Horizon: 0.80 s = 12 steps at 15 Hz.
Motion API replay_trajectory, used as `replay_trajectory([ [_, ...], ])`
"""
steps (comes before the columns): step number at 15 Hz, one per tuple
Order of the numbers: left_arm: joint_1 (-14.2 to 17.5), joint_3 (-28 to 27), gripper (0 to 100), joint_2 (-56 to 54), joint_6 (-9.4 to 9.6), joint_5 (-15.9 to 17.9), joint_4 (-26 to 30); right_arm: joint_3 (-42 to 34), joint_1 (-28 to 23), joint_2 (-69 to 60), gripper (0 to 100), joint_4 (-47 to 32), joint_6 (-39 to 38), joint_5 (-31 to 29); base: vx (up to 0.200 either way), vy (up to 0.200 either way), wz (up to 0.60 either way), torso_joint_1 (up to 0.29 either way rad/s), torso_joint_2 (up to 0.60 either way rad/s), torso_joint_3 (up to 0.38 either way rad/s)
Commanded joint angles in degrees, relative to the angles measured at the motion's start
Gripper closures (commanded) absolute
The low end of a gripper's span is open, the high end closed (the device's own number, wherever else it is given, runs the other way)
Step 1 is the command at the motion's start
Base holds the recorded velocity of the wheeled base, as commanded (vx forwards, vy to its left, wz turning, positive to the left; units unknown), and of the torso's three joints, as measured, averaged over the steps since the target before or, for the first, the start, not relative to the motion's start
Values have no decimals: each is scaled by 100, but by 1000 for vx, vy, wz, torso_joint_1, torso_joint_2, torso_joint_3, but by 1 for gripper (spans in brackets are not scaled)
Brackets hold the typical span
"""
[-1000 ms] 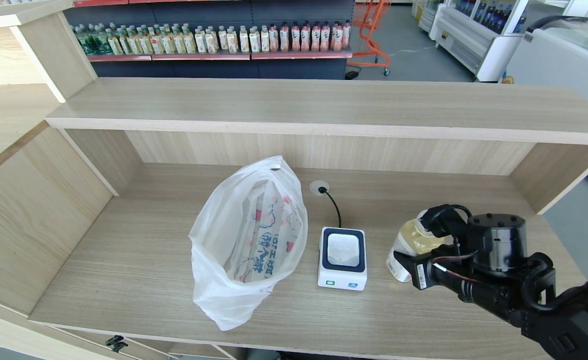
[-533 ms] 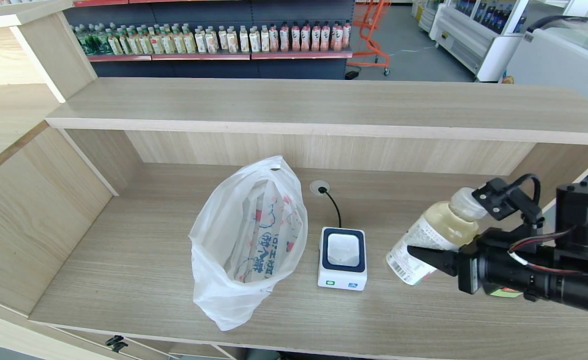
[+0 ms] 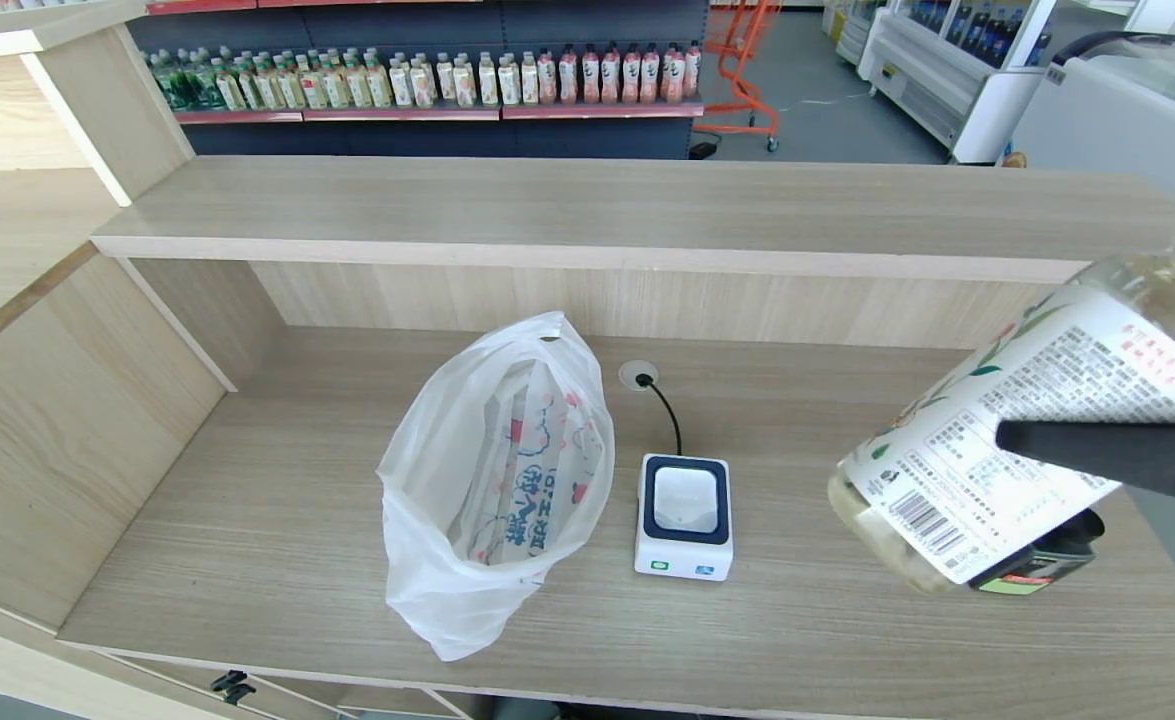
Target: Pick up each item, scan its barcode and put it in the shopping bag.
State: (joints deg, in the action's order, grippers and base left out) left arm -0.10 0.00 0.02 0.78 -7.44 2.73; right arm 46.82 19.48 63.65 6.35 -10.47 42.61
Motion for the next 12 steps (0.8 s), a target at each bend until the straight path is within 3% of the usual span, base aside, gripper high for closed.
replay_trajectory([
  [1,1,0,0,6,1,-3,-1,-51,249,69,100,6,-16,116,0,0,0,0,0,0],
  [4,1,0,0,6,-8,-3,8,-270,425,218,100,15,19,609,0,0,0,0,0,0],
  [12,1,0,0,6,-8,-3,-1,37,583,842,100,235,28,1039,0,0,0,0,0,0],
])
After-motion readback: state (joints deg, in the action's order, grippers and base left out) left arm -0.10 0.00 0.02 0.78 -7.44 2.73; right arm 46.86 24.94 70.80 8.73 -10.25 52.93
